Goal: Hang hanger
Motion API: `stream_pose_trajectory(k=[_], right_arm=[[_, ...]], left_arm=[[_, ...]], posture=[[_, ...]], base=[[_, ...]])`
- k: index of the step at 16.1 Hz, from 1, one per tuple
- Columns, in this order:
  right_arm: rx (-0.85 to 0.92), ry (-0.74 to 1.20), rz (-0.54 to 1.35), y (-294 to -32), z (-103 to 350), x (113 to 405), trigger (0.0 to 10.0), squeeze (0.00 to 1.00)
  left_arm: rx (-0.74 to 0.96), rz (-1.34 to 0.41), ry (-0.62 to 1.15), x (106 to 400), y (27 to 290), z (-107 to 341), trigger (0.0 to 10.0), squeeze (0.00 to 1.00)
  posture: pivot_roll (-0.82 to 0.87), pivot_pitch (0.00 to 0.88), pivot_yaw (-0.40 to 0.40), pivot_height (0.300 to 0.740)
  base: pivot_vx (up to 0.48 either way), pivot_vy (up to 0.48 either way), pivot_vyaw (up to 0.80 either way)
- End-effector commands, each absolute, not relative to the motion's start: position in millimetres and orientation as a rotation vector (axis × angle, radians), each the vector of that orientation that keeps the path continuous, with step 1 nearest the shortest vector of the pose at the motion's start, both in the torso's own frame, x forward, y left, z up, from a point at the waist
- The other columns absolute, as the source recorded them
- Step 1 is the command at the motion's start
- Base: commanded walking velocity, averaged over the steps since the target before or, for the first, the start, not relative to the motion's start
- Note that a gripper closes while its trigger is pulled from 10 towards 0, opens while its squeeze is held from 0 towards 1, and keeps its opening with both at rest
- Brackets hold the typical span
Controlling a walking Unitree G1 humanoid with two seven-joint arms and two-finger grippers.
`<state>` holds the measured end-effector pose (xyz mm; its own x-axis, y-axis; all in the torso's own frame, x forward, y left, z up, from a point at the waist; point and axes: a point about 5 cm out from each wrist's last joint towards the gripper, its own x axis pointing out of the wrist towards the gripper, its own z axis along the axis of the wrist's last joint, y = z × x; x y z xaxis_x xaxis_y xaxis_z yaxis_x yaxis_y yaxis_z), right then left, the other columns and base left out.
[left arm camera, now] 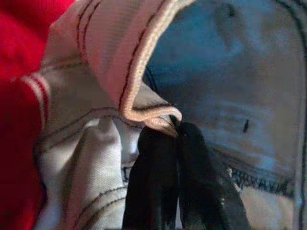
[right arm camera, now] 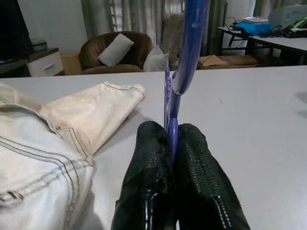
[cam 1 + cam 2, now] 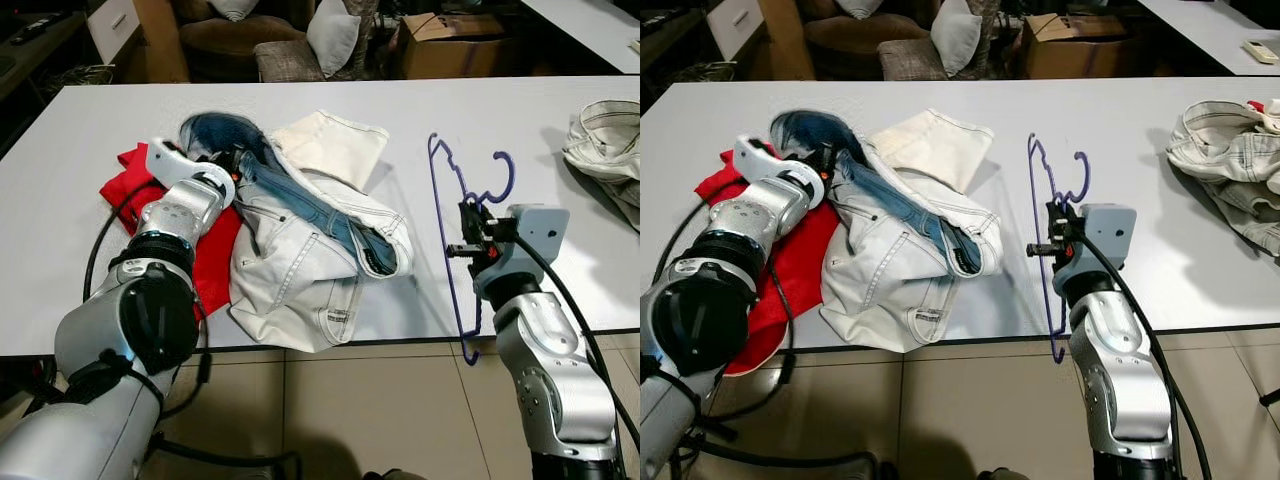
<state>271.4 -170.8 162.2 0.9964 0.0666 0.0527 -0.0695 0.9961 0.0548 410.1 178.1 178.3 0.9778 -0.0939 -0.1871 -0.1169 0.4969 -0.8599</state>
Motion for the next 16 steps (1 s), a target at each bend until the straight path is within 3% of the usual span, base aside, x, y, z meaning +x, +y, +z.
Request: stream_pose_trajectory(k=[1, 2, 5, 7, 8, 10, 12, 13, 16], right_arm=[[0.061, -0.06, 0.072, -171, 163, 274, 10.0, 0.0], [0.061, -0.061, 0.071, -171, 163, 274, 10.0, 0.0], [0.073, -0.074, 0.081, -166, 164, 280, 10.0, 0.0], [0.077, -0.082, 0.09, -163, 165, 283, 10.0, 0.0], [0.078, -0.097, 0.097, -162, 169, 286, 10.0, 0.0], [0.081, -0.12, 0.102, -161, 174, 290, 10.0, 0.0], [0.083, -0.137, 0.102, -161, 177, 294, 10.0, 0.0], [0.085, -0.149, 0.097, -161, 179, 296, 10.0, 0.0], [0.091, -0.16, 0.083, -163, 180, 296, 10.0, 0.0]], left_arm=[[-0.91, -0.025, 0.176, 411, 185, 185, 0.0, 0.0], [-0.878, -0.037, 0.163, 411, 186, 188, 0.0, 0.0], [-0.394, -0.121, -0.042, 416, 204, 243, 0.0, 0.0], [-0.231, -0.119, -0.147, 416, 216, 276, 0.0, 0.0], [-0.066, -0.146, -0.261, 414, 221, 314, 0.0, 0.0], [0.086, -0.22, -0.414, 406, 218, 370, 0.0, 0.0], [0.159, -0.303, -0.53, 396, 208, 413, 0.0, 0.0], [0.194, -0.422, -0.606, 388, 190, 438, 0.0, 0.0], [0.249, -0.826, -0.347, 398, 136, 388, 0.0, 0.0]], posture=[[-0.12, 0.013, 0.023, 0.74], [-0.12, 0.013, 0.023, 0.74], [-0.11, 0.0, 0.021, 0.74], [-0.1, 0.0, 0.021, 0.74], [-0.1, 0.0, 0.02, 0.74], [-0.09, 0.0, 0.02, 0.74], [-0.09, 0.0, 0.021, 0.74], [-0.09, 0.0, 0.026, 0.74], [-0.1, 0.0, 0.039, 0.74]], base=[[0.0, 0.0, 0.0], [0.0, 0.0, 0.0], [0.0, 0.0, 0.0], [0.0, 0.0, 0.0], [0.0, 0.0, 0.0], [0.0, 0.0, 0.0], [0.0, 0.0, 0.0], [0.0, 0.0, 0.0], [0.0, 0.0, 0.0]])
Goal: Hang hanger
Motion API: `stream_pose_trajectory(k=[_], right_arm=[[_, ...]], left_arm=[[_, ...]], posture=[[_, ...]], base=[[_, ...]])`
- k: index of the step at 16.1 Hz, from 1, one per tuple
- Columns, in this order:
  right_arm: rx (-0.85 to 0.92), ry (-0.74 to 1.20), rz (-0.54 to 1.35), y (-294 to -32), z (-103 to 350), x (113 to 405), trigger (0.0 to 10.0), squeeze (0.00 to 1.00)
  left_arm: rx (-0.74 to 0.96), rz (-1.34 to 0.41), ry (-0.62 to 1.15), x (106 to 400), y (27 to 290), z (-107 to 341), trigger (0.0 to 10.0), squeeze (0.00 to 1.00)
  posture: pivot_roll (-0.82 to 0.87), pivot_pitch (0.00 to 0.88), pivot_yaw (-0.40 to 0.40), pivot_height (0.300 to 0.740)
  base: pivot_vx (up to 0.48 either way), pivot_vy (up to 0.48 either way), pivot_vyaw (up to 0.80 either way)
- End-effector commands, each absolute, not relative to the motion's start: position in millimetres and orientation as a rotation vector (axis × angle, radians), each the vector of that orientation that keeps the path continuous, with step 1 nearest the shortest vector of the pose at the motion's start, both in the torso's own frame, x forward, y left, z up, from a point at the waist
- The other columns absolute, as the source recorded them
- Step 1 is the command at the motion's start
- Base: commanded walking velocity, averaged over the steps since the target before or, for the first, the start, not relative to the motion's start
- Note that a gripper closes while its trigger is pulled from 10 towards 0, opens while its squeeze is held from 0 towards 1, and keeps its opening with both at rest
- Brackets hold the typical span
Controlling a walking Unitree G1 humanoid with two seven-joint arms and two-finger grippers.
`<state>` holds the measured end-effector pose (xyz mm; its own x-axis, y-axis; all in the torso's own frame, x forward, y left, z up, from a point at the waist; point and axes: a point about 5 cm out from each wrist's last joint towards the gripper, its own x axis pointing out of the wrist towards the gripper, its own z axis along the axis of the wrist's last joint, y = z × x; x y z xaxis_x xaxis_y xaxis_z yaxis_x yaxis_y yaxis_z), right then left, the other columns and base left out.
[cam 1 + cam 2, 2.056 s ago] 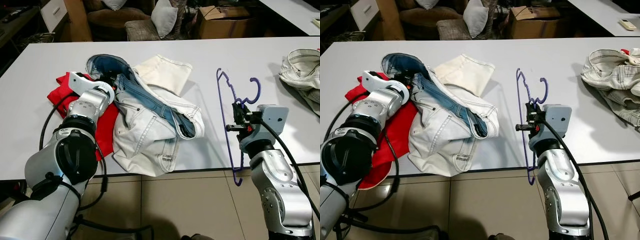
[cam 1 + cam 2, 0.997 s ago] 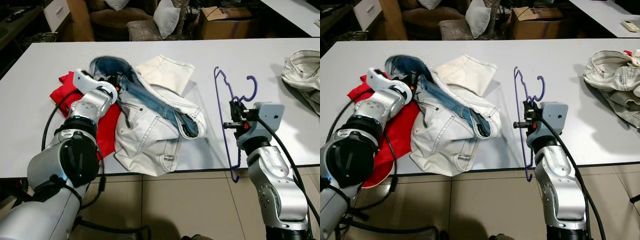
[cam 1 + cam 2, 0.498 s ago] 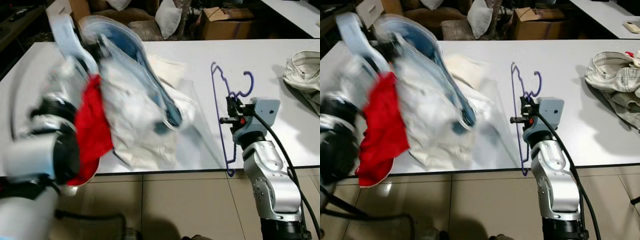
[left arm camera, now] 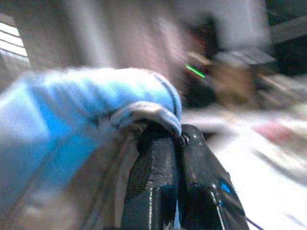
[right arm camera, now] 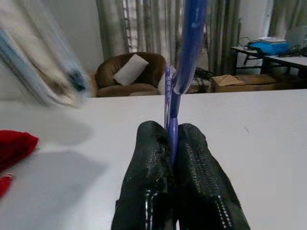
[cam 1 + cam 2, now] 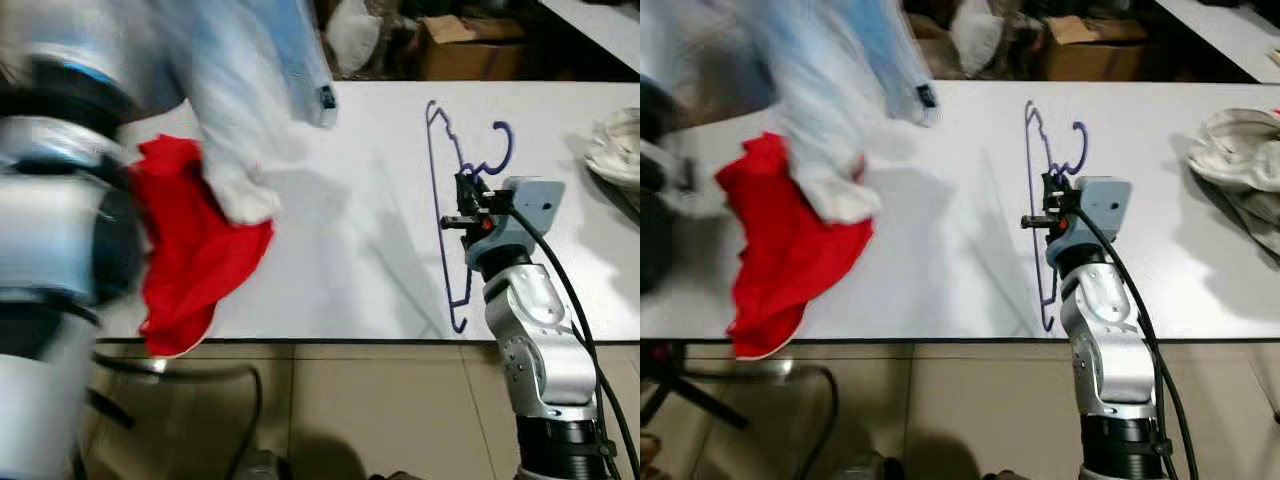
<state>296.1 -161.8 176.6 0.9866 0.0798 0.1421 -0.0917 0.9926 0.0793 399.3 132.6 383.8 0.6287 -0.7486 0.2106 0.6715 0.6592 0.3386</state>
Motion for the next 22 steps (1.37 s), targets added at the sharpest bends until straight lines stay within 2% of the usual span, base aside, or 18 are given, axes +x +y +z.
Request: stream_pose_trajectory(k=[1, 3, 4, 7, 10, 11, 13, 14, 15, 18, 21, 22], right_arm=[[0.093, -0.163, 0.074, -164, 180, 295, 10.0, 0.0], [0.095, -0.16, 0.06, -168, 178, 293, 10.0, 0.0], [0.096, -0.159, 0.059, -168, 178, 293, 10.0, 0.0], [0.092, -0.16, 0.072, -167, 178, 295, 10.0, 0.0], [0.056, -0.159, 0.069, -178, 180, 302, 10.0, 0.0], [0.032, -0.162, 0.115, -181, 183, 306, 10.0, 0.0], [0.023, -0.161, 0.141, -181, 184, 307, 10.0, 0.0], [0.023, -0.161, 0.198, -176, 188, 310, 10.0, 0.0], [0.038, -0.167, 0.216, -173, 190, 311, 10.0, 0.0], [0.112, -0.177, 0.169, -178, 190, 308, 10.0, 0.0], [0.138, -0.166, 0.128, -183, 185, 305, 10.0, 0.0], [0.139, -0.163, 0.135, -181, 184, 304, 10.0, 0.0]], left_arm=[[0.288, -0.964, -0.174, 401, 122, 343, 0.0, 0.0], [0.27, -1.162, 0.008, 392, 107, 293, 0.0, 0.0], [0.269, -1.199, 0.036, 389, 104, 285, 0.0, 0.0], [0.281, -1.258, 0.116, 378, 120, 265, 0.0, 0.0], [0.142, -1.159, 0.003, 382, 153, 293, 0.0, 0.0], [0.085, -1.227, -0.138, 374, 166, 320, 0.0, 0.0], [0.065, -1.283, -0.2, 367, 169, 331, 0.0, 0.0], [0.081, -1.417, -0.281, 353, 182, 368, 0.0, 0.0], [0.155, -1.487, -0.255, 344, 188, 383, 0.0, 0.0], [0.317, -1.485, -0.027, 345, 187, 360, 0.0, 0.0], [0.457, -1.339, 0.221, 369, 165, 279, 0.0, 0.0], [0.493, -1.291, 0.25, 372, 161, 265, 0.0, 0.0]], posture=[[-0.1, 0.0, 0.042, 0.74], [-0.1, 0.0, 0.04, 0.74], [-0.1, 0.0, 0.04, 0.74], [-0.09, 0.0, 0.028, 0.74], [-0.08, 0.0, 0.015, 0.74], [-0.07, 0.0, 0.01, 0.74], [-0.07, 0.0, 0.01, 0.74], [-0.07, 0.0, 0.015, 0.74], [-0.07, 0.0, 0.019, 0.74], [-0.06, 0.0, 0.026, 0.74], [-0.07, 0.0, 0.018, 0.74], [-0.07, 0.0, 0.015, 0.74]], base=[[0.0, 0.0, 0.0], [0.0, 0.0, 0.0], [0.0, 0.0, 0.0], [0.0, 0.0, 0.0], [0.0, 0.0, 0.0], [0.0, 0.0, 0.0], [0.0, 0.0, 0.0], [0.0, 0.0, 0.0], [0.0, 0.0, 0.0], [0.0, 0.0, 0.0], [0.0, 0.0, 0.0], [0.0, 0.0, 0.0]])
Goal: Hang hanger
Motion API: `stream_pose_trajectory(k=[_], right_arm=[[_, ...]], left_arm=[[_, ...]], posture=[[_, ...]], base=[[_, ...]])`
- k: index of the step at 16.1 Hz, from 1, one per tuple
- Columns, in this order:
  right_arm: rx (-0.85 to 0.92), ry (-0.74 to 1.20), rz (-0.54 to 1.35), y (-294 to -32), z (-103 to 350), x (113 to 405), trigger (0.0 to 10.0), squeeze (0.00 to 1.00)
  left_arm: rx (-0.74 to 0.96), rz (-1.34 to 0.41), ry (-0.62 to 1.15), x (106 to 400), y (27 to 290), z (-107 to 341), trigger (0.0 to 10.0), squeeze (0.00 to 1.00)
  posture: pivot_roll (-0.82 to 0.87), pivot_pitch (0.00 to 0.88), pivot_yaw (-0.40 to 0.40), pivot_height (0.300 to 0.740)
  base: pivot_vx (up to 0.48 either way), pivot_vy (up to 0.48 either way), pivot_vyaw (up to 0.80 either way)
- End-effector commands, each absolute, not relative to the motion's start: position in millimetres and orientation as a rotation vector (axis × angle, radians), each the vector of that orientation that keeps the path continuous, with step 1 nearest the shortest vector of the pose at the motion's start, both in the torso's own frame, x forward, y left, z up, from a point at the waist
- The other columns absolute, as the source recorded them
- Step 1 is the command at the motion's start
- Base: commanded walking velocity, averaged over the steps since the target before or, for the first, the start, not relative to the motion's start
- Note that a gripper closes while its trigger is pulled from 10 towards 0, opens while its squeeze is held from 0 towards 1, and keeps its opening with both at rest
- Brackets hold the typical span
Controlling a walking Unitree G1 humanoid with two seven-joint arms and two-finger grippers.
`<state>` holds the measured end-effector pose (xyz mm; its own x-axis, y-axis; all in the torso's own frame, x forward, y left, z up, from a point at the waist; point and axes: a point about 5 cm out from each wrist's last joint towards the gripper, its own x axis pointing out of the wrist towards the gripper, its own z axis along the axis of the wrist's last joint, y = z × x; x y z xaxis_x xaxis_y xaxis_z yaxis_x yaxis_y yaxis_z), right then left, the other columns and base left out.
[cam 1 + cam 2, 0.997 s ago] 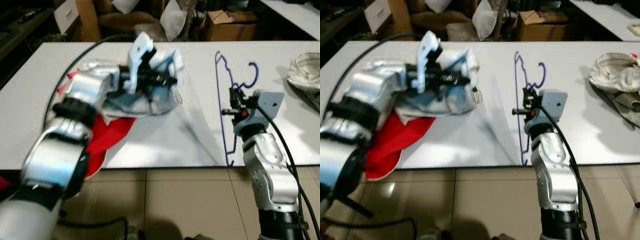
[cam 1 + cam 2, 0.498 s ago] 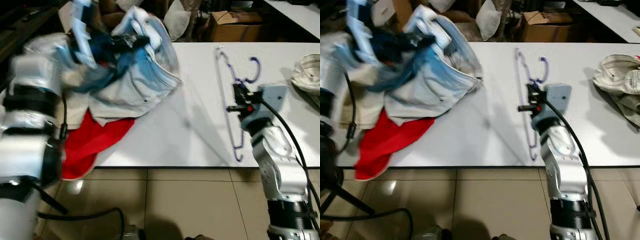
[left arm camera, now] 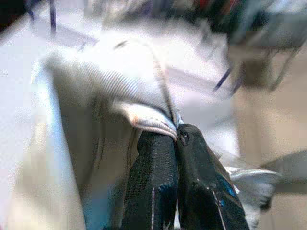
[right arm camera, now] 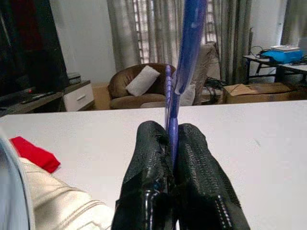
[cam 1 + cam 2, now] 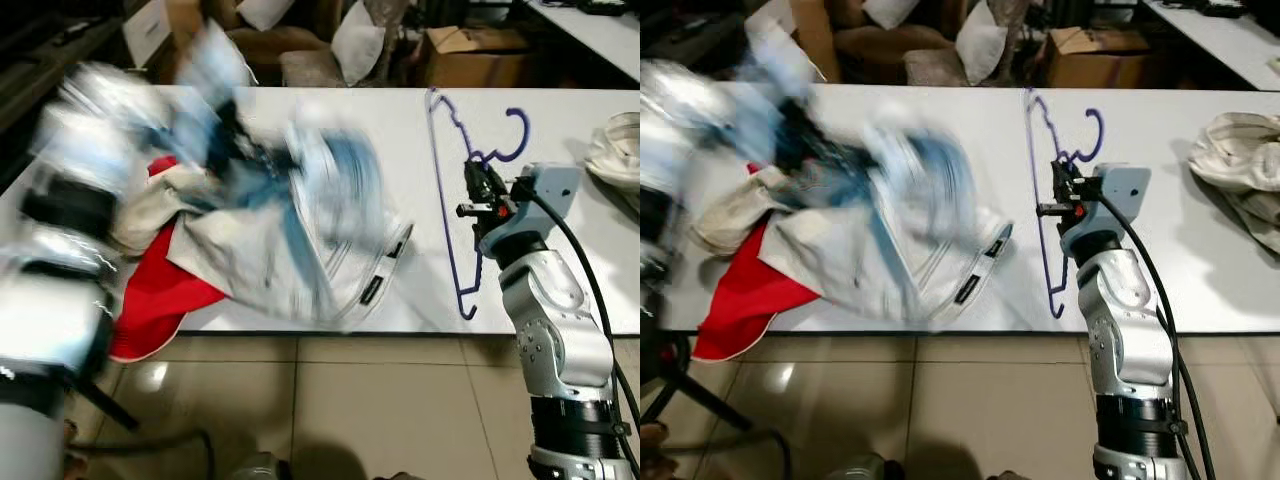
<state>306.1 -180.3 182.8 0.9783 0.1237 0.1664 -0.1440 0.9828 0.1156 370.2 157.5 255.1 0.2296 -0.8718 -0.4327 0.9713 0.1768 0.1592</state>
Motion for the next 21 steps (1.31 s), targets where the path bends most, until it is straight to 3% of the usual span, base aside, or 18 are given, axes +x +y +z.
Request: stream_pose_trajectory(k=[1, 2, 3, 4, 5, 6, 9, 11, 17, 21], right_arm=[[0.134, -0.155, 0.149, -178, 182, 302, 10.0, 0.0], [0.13, -0.149, 0.156, -175, 181, 301, 10.0, 0.0], [0.13, -0.139, 0.168, -170, 178, 299, 10.0, 0.0], [0.134, -0.135, 0.173, -166, 176, 297, 10.0, 0.0], [0.135, -0.134, 0.173, -165, 176, 296, 10.0, 0.0], [0.141, -0.128, 0.171, -164, 175, 296, 10.0, 0.0], [0.146, -0.121, 0.167, -164, 173, 294, 10.0, 0.0], [0.148, -0.117, 0.167, -164, 173, 294, 10.0, 0.0], [0.169, -0.099, 0.192, -159, 172, 295, 10.0, 0.0], [0.341, -0.069, 0.306, -150, 172, 291, 10.0, 0.0]], left_arm=[[0.536, -1.204, 0.291, 376, 159, 248, 1.5, 0.0], [0.563, -1.155, 0.301, 377, 158, 241, 2.4, 0.0], [0.555, -1.006, 0.313, 382, 159, 228, 10.0, 0.0], [0.496, -0.927, 0.329, 382, 164, 218, 10.0, 0.64], [0.452, -0.928, 0.331, 380, 164, 216, 10.0, 0.64], [0.194, -0.919, 0.3, 374, 160, 216, 10.0, 1.0], [-0.094, -0.897, 0.272, 360, 157, 216, 10.0, 1.0], [-0.174, -0.876, 0.299, 348, 155, 208, 10.0, 1.0], [-0.135, -0.74, 0.322, 328, 134, 194, 10.0, 1.0], [-0.1, -0.707, 0.286, 328, 107, 193, 10.0, 1.0]], posture=[[-0.07, 0.0, 0.012, 0.74], [-0.07, 0.0, 0.012, 0.74], [-0.07, 0.0, 0.012, 0.74], [-0.07, 0.0, 0.015, 0.74], [-0.07, 0.0, 0.015, 0.74], [-0.07, 0.0, 0.017, 0.74], [-0.06, 0.0, 0.013, 0.74], [-0.06, 0.0, 0.01, 0.74], [-0.05, 0.0, -0.008, 0.74], [-0.05, 0.0, -0.012, 0.74]], base=[[0.0, 0.0, 0.0], [0.0, 0.0, 0.0], [0.0, 0.0, 0.0], [0.0, 0.0, 0.0], [0.0, 0.0, 0.0], [0.0, 0.0, 0.0], [0.0, 0.0, 0.0], [0.0, 0.0, 0.0], [0.0, 0.0, 0.0], [0.0, 0.0, 0.0]])
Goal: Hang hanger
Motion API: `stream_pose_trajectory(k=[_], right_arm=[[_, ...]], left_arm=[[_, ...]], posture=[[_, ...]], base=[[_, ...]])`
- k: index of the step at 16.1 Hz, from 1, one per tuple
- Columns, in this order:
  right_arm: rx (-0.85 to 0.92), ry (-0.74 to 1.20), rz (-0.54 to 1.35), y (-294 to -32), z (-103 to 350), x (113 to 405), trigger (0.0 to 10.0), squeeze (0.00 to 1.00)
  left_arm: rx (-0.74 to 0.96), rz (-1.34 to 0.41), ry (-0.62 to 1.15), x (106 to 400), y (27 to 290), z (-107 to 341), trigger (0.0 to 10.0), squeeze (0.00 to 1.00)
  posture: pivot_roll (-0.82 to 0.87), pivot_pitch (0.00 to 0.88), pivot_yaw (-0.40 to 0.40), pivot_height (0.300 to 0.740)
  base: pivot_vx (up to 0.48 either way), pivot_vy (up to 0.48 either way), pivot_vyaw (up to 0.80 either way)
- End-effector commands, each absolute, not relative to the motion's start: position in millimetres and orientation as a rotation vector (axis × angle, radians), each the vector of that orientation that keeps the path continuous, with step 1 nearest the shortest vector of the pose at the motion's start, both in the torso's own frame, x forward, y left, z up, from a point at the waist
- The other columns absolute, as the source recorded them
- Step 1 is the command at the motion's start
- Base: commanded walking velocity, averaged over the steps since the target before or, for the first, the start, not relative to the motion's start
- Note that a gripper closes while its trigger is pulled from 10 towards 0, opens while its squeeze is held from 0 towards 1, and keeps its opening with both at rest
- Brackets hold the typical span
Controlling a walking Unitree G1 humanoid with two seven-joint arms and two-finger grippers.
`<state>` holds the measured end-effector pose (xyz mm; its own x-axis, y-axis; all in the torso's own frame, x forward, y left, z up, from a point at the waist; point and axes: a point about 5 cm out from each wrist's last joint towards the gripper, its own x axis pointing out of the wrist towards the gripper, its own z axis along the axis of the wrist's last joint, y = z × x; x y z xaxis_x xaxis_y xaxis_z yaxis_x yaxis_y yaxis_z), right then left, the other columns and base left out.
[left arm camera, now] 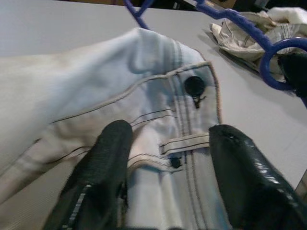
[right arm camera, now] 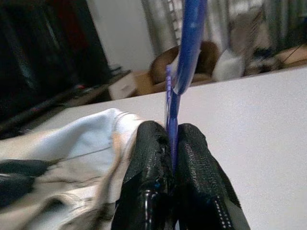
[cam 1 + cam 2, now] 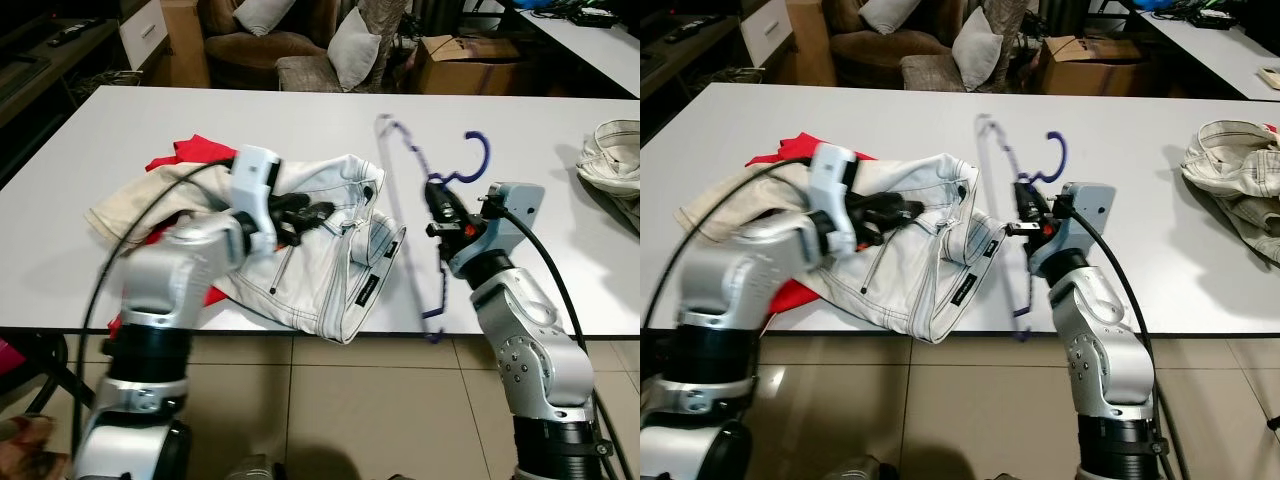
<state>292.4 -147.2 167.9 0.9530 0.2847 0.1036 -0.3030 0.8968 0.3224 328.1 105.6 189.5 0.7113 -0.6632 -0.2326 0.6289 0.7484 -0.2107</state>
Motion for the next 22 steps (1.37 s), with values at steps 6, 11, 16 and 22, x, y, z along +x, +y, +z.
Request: stream_pose_trajectory(k=[6, 11, 16, 22], right_arm=[[0.938, -0.008, 0.54, -154, 159, 266, 10.0, 0.0], [1.057, 0.028, 0.577, -160, 151, 259, 10.0, 0.0], [1.097, 0.042, 0.632, -158, 155, 256, 10.0, 0.0], [1.089, 0.053, 0.659, -154, 156, 256, 10.0, 0.0]], left_arm=[[0.04, -0.604, 0.301, 334, 92, 176, 10.0, 0.0], [-0.18, -0.647, 0.275, 332, 82, 179, 10.0, 0.0], [-0.228, -0.725, 0.3, 326, 72, 180, 10.0, 0.0], [-0.153, -0.712, 0.227, 331, 65, 182, 10.0, 0.0]], posture=[[-0.07, 0.0, -0.007, 0.74], [-0.07, 0.0, -0.013, 0.74], [-0.07, 0.0, -0.015, 0.74], [-0.07, 0.0, -0.009, 0.74]], base=[[0.0, 0.0, 0.0], [0.0, 0.0, 0.0], [0.0, 0.0, 0.0], [0.0, 0.0, 0.0]])
